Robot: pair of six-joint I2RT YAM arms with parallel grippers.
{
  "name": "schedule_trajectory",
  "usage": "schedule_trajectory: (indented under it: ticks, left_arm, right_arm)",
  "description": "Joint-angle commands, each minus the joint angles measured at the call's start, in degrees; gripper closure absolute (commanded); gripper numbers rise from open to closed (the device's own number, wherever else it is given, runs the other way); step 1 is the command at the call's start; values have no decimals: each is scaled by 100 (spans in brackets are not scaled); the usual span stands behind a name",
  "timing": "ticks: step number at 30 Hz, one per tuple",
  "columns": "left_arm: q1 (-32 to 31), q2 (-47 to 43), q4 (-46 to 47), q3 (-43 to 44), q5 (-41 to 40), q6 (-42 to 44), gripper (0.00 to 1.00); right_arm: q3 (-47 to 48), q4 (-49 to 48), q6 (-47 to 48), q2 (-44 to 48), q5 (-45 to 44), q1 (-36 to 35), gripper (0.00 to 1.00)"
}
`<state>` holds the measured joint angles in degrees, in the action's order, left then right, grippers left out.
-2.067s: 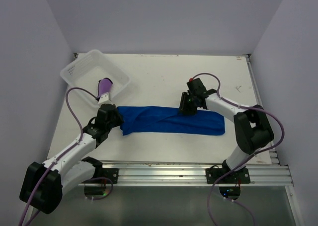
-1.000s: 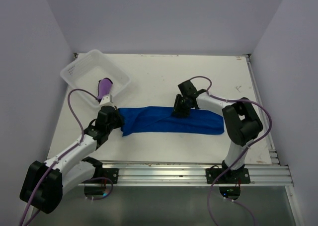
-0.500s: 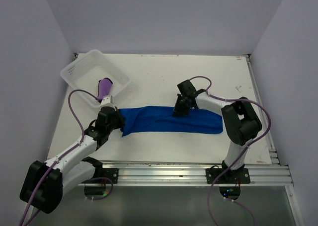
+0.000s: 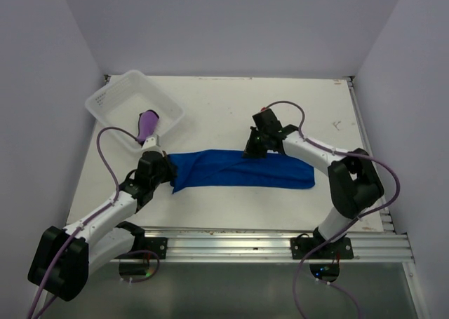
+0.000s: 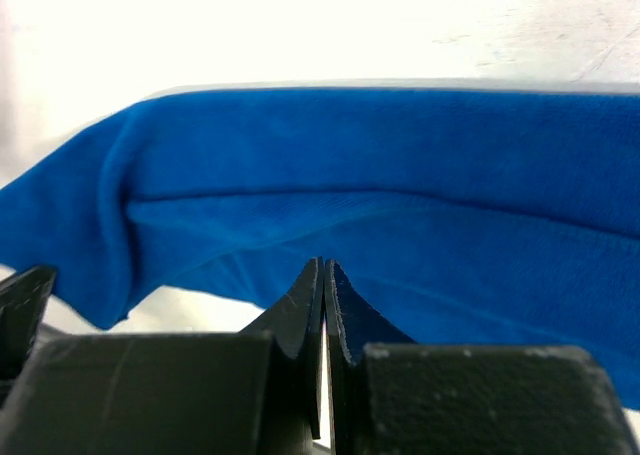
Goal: Roll the towels
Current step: Fold the towel
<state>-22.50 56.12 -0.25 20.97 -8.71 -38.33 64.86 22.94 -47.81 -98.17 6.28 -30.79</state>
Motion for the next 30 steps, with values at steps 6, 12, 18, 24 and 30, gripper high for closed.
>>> schedule_trajectory:
  ticks: [6, 12, 18, 24, 30]
  left_arm:
    - [44, 83, 412, -32, 89, 62, 100]
    - [53, 119, 465, -41, 141, 45, 100]
    - [53, 119, 500, -67, 185, 62, 100]
    - [44, 127, 544, -84, 247, 71, 100]
    - [44, 110, 552, -120, 264, 53, 100]
  right_arm:
    - [-334, 228, 105, 729, -215, -138, 74]
    - [-106, -78, -263, 116, 101, -130, 58]
    - [53, -562, -773, -413, 382, -130, 57]
    - [228, -580, -888, -686, 304, -138, 56]
    - [378, -510, -870, -747, 259, -130, 56]
